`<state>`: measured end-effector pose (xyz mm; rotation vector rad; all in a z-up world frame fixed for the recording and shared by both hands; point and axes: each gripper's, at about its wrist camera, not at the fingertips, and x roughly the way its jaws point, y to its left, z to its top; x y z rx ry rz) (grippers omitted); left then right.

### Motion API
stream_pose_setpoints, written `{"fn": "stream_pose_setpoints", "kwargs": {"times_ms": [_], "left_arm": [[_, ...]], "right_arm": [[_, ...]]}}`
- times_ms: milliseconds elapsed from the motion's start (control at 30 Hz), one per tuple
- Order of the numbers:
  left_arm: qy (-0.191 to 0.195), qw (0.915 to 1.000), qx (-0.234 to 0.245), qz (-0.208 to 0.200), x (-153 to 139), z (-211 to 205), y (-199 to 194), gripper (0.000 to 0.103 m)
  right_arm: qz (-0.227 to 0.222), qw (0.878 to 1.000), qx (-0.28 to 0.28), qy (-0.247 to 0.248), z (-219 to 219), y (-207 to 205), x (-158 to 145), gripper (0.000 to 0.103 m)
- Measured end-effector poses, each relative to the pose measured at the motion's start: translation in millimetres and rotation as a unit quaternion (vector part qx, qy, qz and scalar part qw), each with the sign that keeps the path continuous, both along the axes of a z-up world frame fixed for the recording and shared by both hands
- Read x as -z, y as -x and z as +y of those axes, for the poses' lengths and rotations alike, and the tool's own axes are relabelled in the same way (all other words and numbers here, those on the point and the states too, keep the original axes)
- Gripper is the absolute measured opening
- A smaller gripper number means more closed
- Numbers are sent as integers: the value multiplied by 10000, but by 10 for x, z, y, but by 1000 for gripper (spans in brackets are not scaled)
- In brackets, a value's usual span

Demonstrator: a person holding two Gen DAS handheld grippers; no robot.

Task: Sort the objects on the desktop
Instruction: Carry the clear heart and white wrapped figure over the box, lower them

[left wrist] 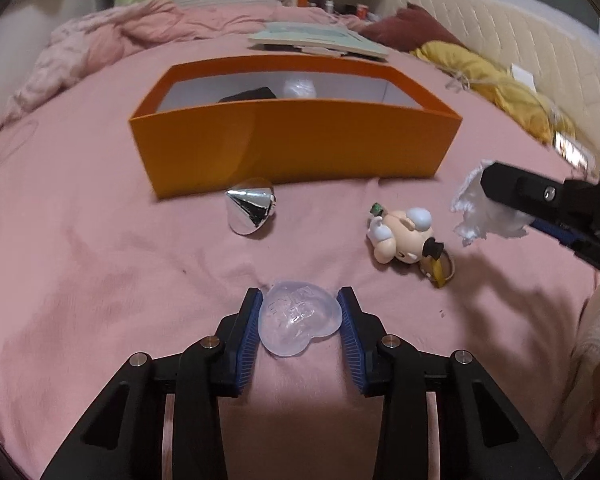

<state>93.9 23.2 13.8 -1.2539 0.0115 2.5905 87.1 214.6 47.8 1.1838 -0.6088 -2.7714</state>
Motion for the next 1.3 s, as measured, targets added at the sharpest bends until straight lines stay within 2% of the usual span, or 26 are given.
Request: {"fn": "stream_pose_setpoints", "kwargs": {"times_ms": [167,267,633,800,900,1200,1300], "left_arm": [[-569,9973,82,450,-273,17,-27,36],[-760,9950,75,649,-417,-31,-57,36],[-870,9924,-82,867,-630,-106,173,36],[-967,9918,-10,832,-738,-134,434,36],[-1000,9914,37,846,-793,-135,627,36],[-744,9929,237,898,-797,-29,1257,36],[-841,9925,275,837,-737,-30,1372,36]], "right_arm": [[88,9999,5,-82,2,-19,-40,34],[85,9999,-32,-76,-14,-9,-35,34],[189,9991,-302,-247,-145,174,-117,34],[271,9980,-436,-356,-196,322,-186,34],[333,9970,-508,-477,-209,497,-231,34],[468,9918,-689,-965,-287,1069,-284,34],[418,9900,-772,-1109,-330,1271,-224,34]]}}
